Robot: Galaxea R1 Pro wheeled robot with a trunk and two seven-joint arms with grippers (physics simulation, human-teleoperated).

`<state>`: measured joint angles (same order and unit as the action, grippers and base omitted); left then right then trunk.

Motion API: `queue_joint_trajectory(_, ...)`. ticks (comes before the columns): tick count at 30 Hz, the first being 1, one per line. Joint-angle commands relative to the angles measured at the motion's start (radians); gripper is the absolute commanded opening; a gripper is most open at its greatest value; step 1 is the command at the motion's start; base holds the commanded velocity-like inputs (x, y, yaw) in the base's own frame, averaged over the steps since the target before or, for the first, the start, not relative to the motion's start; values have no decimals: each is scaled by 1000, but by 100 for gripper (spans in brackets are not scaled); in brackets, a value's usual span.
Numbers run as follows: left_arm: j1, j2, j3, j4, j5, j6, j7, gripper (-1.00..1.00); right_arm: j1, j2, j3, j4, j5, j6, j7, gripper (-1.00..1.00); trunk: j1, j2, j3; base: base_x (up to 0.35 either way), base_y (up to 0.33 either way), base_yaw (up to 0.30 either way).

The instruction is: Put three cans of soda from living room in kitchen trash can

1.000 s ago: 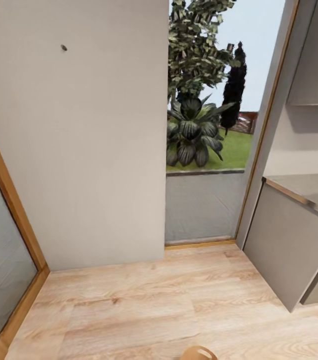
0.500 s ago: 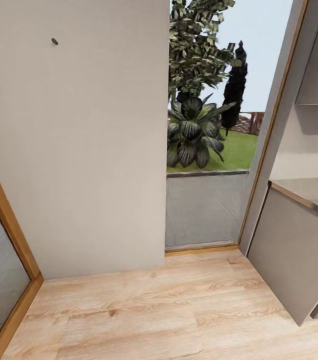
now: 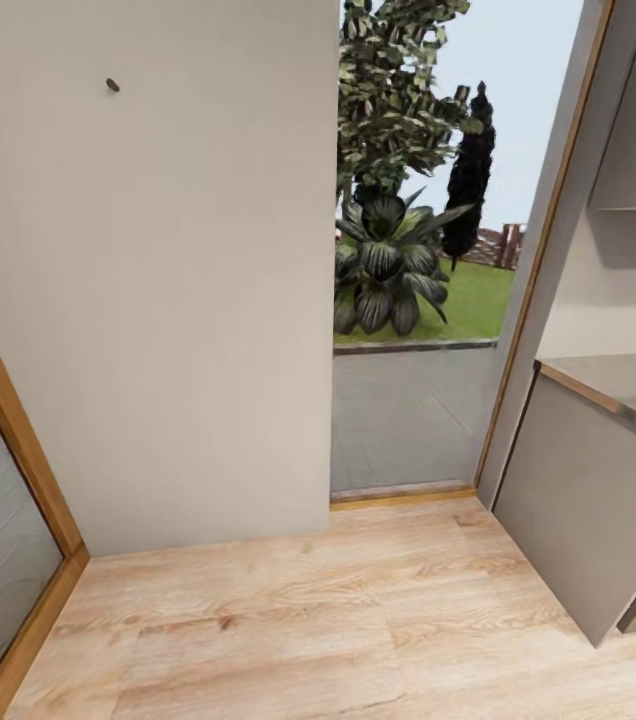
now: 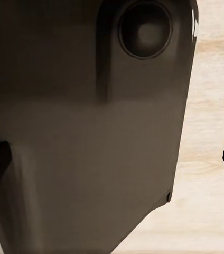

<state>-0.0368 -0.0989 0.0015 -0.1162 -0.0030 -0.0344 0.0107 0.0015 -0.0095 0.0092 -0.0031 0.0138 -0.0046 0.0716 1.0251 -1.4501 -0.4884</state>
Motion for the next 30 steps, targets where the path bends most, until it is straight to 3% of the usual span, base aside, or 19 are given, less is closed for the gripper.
queue_joint_trajectory(1, 0, 0, 0, 0, 0, 0, 0, 100, 0, 0, 0, 0, 0, 0, 0, 100, 0, 0, 0, -23, 0, 0)
queue_joint_trajectory(9, 0, 0, 0, 0, 0, -1, 0, 100, -2, -10, 7, -8, 0, -2, 14, 100, 0, 0, 0, -6, 0, 0)
queue_joint_trajectory(15, 0, -1, 0, 0, 0, -1, 0, 100, -12, -40, 5, -144, -7, 23, 60, 100, 0, 0, 0, 0, 0, 0)
queue_joint_trajectory(16, 0, -1, 0, -1, 0, -1, 0, 100, -15, -47, 3, -205, -9, 65, 64, 100, 0, 0, 0, 0, 0, 0)
queue_joint_trajectory(18, 0, -1, 0, -1, 0, -1, 0, 100, -19, -56, 0, -387, -11, 242, 69, 100, 0, 0, 0, 0, 0, 0)
queue_joint_trajectory(20, 0, -1, 0, -1, 0, -1, 0, 100, -19, -59, -1, -509, -11, 353, 70, 100, 0, 0, 0, 0, 0, 0)
queue_joint_trajectory(21, 0, -1, 0, -1, 0, -1, 0, 100, -19, -60, -2, -631, -8, 461, 70, 100, 0, 0, 0, 0, 0, 0)
queue_joint_trajectory(23, 0, -1, 0, -1, 0, -1, 0, 100, -22, -59, -1, -780, -5, 605, 69, 100, 0, 0, 0, 0, 0, 0)
queue_joint_trajectory(27, 0, -1, 0, -2, 0, -1, 0, 100, -82, -54, 3, -913, -2, 784, 67, 100, 0, 0, 0, 0, 0, 0)
queue_joint_trajectory(30, 0, -1, 0, -2, 0, -1, -1, 100, -133, -50, 6, -934, -3, 844, 59, 100, 0, 0, 0, 0, 0, 0)
